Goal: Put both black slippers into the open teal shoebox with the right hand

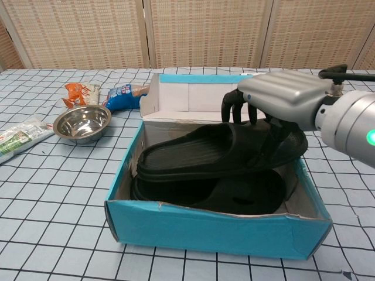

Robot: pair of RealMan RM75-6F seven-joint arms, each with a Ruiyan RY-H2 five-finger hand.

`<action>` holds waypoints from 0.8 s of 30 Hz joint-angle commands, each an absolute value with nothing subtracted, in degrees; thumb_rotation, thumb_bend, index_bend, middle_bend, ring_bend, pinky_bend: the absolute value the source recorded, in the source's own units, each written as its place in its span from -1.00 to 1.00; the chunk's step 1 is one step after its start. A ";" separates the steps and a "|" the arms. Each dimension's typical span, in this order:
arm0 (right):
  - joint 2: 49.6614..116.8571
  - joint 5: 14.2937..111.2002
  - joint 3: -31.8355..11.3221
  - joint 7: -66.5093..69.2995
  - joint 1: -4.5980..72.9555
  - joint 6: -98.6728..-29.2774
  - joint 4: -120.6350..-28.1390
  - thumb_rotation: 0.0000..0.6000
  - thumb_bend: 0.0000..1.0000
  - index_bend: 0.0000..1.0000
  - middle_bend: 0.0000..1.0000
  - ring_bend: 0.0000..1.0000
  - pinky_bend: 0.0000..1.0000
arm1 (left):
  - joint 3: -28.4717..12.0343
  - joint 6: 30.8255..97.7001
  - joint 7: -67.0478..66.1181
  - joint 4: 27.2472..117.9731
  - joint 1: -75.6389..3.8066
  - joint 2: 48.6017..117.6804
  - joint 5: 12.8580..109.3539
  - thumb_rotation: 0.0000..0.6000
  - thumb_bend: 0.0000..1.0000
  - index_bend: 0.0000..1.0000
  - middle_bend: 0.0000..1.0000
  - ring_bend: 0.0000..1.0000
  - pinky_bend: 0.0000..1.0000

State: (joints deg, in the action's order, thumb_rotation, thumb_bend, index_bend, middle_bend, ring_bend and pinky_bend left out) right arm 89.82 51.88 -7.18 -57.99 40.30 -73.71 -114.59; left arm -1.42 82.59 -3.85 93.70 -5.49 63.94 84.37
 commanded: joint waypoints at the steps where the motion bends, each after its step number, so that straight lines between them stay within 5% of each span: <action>1: 91.15 49.94 -8.18 -56.30 40.99 -72.65 -112.62 1.00 -0.79 0.33 0.37 0.16 0.14 | -1.40 82.68 -3.92 93.60 -5.46 63.91 84.45 1.00 0.02 -0.29 -0.66 -0.51 -0.15; 24: 97.95 46.68 -11.50 -46.66 43.36 -69.89 -102.45 1.00 -0.76 0.34 0.38 0.17 0.15 | -1.39 82.63 -3.22 93.52 -5.52 63.90 84.58 1.00 0.02 -0.29 -0.64 -0.51 -0.15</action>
State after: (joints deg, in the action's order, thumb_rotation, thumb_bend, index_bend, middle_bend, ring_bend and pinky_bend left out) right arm 97.71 46.69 -11.33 -46.98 43.27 -70.06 -102.64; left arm -1.38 82.64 -3.24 93.51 -5.51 63.91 84.60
